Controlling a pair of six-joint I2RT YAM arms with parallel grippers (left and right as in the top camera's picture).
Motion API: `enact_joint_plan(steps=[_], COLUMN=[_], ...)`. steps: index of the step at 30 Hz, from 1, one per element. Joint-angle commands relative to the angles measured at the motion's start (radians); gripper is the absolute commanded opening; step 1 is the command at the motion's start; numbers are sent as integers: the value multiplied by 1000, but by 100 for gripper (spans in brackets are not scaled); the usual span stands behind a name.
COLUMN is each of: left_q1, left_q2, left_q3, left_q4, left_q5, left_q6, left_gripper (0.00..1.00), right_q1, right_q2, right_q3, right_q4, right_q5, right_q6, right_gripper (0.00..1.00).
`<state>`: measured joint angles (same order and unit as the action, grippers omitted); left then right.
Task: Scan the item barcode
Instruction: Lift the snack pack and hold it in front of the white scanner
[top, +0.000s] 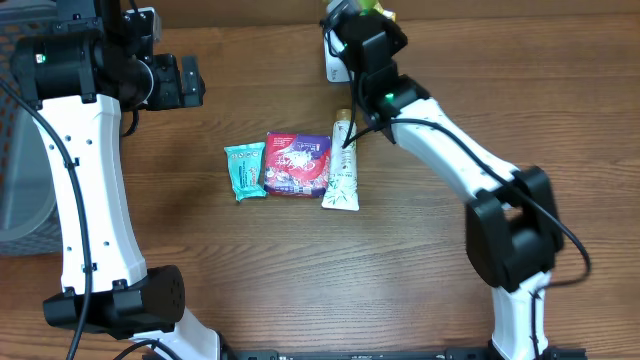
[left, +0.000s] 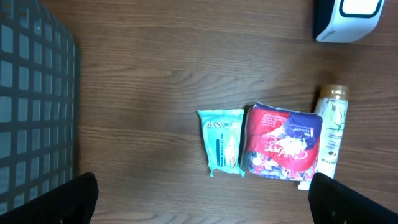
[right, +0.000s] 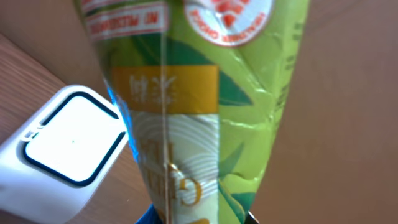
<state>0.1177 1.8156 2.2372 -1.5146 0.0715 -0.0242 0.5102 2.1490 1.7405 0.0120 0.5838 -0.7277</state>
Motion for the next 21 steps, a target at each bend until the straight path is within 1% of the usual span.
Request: enact_joint_plan(steps=[1,3,10,15,21], left_q1=[0,0,0,0,0], left_q2=[7,6,6,6,6], left_q3=[3,3,3,3,3], left_q4=[2,2,2,2,2], left_q5=[0,0,0,0,0], left_q6=[-6,-6,-6,-6,-6], left_gripper=[100,99,100,100,99], right_q1=[-12,-17,-47,-71,-85], right_q2=[51,101,165,169,171], right_q3=[27,27,27,27,27], right_q4=[112,145,159,171,182], right_q5=[16,11,-81,-175,-197], right_q6=[-253,-325,-330,-266,-180], right_gripper=[4,4,4,4,4])
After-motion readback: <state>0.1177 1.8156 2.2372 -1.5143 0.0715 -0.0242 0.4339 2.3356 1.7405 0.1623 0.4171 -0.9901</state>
